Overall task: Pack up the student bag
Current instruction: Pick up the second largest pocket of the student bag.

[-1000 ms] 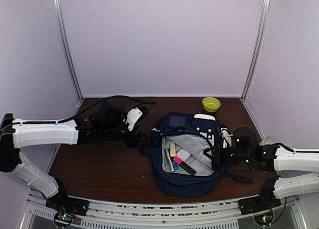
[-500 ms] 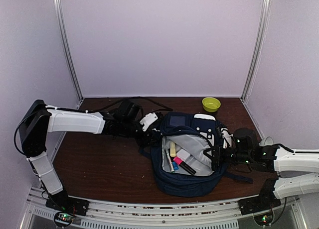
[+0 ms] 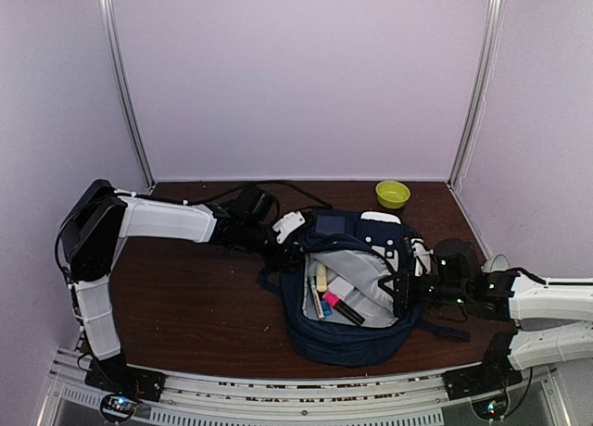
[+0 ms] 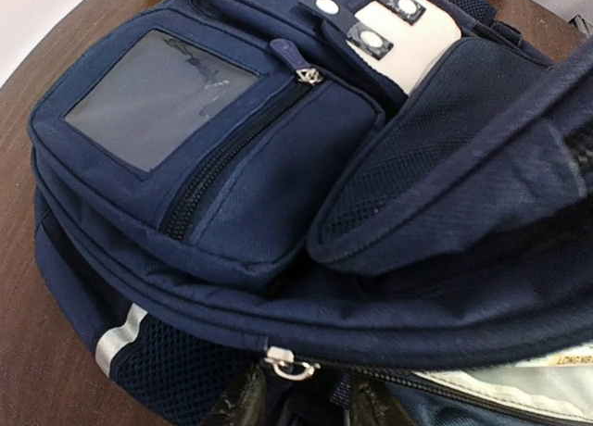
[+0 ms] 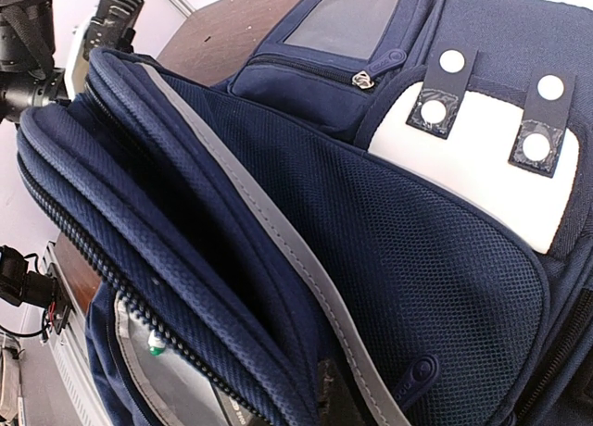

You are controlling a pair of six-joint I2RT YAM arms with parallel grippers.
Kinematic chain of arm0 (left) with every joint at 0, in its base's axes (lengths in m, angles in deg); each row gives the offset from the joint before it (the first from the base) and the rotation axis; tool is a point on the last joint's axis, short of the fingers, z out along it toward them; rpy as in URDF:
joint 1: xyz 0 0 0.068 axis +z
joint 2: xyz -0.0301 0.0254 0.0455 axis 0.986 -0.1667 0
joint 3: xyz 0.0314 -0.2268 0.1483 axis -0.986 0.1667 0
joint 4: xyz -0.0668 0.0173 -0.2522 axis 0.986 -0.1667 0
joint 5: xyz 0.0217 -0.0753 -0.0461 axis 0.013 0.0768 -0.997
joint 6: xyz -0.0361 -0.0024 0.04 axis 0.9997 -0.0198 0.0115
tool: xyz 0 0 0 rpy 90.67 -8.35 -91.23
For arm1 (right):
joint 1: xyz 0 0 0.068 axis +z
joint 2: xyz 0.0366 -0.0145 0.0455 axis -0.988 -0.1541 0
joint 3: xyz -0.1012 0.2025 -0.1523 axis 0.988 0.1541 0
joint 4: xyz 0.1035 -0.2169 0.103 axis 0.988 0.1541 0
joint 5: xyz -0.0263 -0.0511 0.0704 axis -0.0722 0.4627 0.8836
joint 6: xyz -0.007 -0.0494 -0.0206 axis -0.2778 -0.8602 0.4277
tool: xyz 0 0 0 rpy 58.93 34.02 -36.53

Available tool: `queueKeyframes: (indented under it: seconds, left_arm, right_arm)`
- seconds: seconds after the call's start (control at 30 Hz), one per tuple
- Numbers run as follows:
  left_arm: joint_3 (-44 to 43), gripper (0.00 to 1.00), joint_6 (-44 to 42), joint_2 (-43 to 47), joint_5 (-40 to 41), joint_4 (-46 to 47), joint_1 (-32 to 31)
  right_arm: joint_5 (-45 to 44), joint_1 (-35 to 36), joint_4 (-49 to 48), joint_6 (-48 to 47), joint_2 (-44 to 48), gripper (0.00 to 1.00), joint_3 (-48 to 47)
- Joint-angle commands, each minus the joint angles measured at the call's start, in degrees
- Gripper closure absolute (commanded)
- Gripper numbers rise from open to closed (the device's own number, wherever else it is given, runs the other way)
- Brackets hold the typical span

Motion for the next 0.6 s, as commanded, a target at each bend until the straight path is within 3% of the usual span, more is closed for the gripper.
queueKeyframes:
  seconds: [0.0, 0.2, 0.37, 0.57]
  left_arm:
    - [-2.55, 0.68, -1.73, -1.98, -1.68, 0.86, 0.7]
    - [-4.51, 0.66, -1.72, -3.79, -2.67, 1.42, 1.62]
    - [-4.4, 0.68, -1.58, -4.4, -8.52, 3.98, 1.64]
    - [-4.49, 0.89, -1.79, -4.82, -12.67, 5.53, 1.73]
  right_arm:
    - [-5.5, -0.59, 1.13, 1.0, -0.59, 1.0, 1.26]
    - [-5.61, -0.6, 1.24, 1.04, -0.96, 1.0, 1.1]
    - [-5.63, -0.53, 1.19, 1.05, -1.15, 1.0, 0.94]
    - [-5.62, -0.59, 1.23, 0.98, -1.33, 1.0, 0.88]
